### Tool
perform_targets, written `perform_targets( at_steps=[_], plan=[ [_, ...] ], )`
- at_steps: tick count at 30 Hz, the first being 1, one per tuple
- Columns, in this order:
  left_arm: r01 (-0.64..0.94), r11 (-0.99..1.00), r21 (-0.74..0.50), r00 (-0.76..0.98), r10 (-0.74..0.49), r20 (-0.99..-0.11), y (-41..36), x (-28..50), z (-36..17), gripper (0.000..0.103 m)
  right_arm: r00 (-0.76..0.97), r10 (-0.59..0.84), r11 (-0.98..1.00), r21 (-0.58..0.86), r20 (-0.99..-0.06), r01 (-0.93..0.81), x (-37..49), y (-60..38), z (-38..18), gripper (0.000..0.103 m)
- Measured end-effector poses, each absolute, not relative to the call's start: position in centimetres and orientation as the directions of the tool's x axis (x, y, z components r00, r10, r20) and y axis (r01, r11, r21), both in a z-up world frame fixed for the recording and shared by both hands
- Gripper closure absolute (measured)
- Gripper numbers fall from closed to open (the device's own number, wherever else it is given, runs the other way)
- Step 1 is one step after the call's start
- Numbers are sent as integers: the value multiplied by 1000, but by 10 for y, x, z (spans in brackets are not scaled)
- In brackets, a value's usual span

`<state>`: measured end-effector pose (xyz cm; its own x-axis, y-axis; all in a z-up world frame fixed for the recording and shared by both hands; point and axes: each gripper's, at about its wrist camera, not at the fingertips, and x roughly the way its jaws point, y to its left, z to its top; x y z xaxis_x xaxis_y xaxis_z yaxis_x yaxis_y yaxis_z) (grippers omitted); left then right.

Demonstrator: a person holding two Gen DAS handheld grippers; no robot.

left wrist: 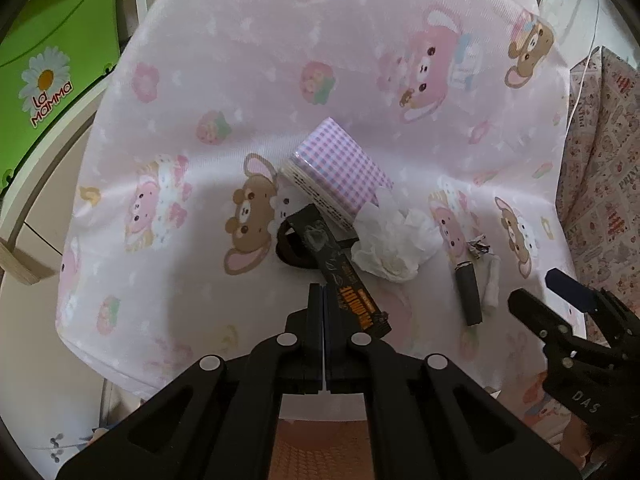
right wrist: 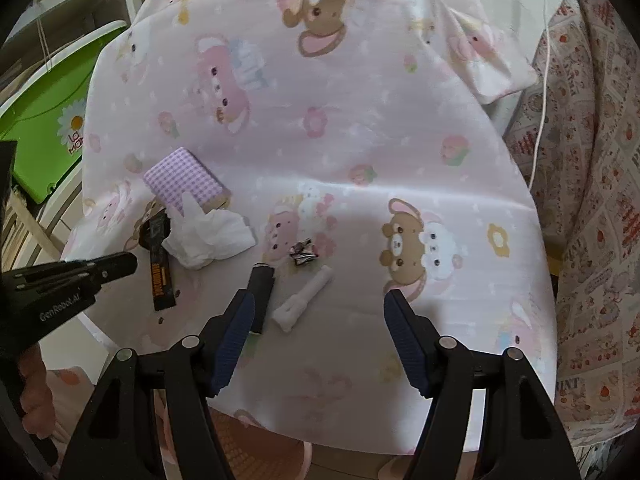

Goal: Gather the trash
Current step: 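Close the left tool on the black hair tie beside the battery, then lift the black hair tie off the cloth with the left tool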

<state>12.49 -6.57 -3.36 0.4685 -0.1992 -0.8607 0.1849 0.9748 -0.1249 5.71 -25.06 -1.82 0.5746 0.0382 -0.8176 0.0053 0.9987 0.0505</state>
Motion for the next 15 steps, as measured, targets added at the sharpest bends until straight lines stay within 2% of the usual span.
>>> perform_targets(
  at_steps=[1,3,4,5,11,15],
  plan=[
    [187,974,-131,465,-205,-861,-64,125,-34,103,575,41,999,52,-817,2,57,-249,-18,34],
    [182,972,-151,455,-220,-863,-61,126,-37,89,575,51,998,55,-817,-10,58,-244,-20,34],
    [174,972,-158,452,-221,-864,-60,126,-38,76,573,53,998,54,-818,-14,58,-241,-20,34],
    [162,974,-160,454,-217,-864,-60,127,-40,74,573,51,999,50,-818,-17,59,-239,-20,34],
    [155,966,-207,453,-256,-854,-68,136,-44,73,578,54,998,54,-814,-16,60,-234,-19,34],
    [131,975,-178,446,-219,-868,-74,141,-52,73,577,55,998,59,-815,-11,60,-235,-20,34]
  ],
)
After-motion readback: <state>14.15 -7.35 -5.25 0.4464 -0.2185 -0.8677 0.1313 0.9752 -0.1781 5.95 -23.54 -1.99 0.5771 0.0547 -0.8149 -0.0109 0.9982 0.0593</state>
